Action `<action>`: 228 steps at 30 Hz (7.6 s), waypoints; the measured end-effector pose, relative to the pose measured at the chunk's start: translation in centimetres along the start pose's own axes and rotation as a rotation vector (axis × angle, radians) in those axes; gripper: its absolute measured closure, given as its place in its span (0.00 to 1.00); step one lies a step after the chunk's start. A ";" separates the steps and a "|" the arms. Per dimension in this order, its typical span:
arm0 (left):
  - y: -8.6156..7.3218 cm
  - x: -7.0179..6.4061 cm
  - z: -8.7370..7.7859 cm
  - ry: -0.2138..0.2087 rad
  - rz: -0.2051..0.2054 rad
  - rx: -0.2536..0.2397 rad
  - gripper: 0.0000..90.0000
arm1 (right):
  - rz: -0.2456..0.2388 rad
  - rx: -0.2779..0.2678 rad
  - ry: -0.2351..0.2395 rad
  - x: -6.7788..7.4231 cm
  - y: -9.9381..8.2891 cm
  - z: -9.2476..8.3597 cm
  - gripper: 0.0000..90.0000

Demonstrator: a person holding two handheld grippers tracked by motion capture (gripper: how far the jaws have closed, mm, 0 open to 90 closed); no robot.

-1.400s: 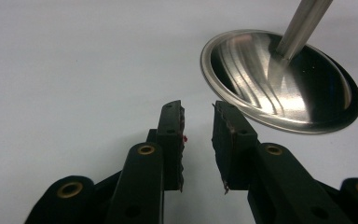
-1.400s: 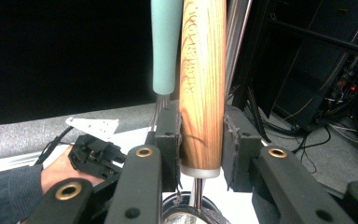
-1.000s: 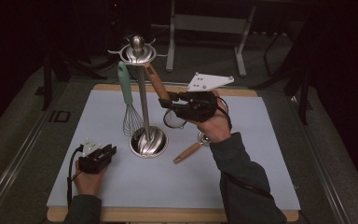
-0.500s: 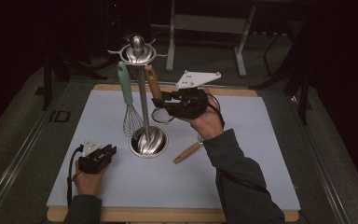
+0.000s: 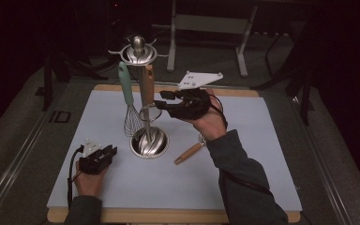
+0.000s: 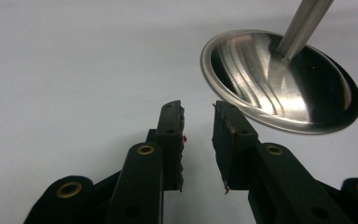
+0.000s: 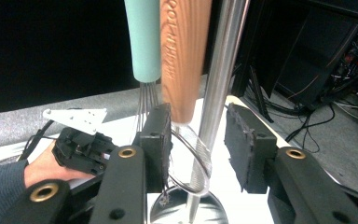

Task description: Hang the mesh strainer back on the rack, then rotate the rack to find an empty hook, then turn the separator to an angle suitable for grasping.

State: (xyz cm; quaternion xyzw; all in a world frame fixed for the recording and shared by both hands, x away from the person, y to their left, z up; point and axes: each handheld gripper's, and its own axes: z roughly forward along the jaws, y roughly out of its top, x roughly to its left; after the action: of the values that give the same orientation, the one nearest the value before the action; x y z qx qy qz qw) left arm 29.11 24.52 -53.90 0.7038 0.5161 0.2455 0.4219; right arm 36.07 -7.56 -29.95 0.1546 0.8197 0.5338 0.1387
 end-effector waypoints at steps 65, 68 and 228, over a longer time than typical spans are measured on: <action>9.8 -5.8 -8.0 -0.101 0.006 -0.607 1.00 | 0.062 0.273 -0.172 -0.7 -14.8 -1.3 0.62; 10.5 -5.9 -8.1 -0.110 -0.001 -0.630 1.00 | 0.080 0.282 -0.180 -0.6 -16.0 -1.4 0.62; 0.0 0.3 -0.1 -0.015 -0.010 -0.056 0.81 | 0.126 0.584 -0.291 -8.6 -21.0 5.5 1.00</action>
State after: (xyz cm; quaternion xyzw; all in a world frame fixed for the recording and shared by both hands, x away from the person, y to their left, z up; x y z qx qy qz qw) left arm 29.14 24.80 -53.83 0.6909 0.5094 0.2523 0.4467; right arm 43.87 -14.43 -50.91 0.3128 0.8985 0.2564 0.1708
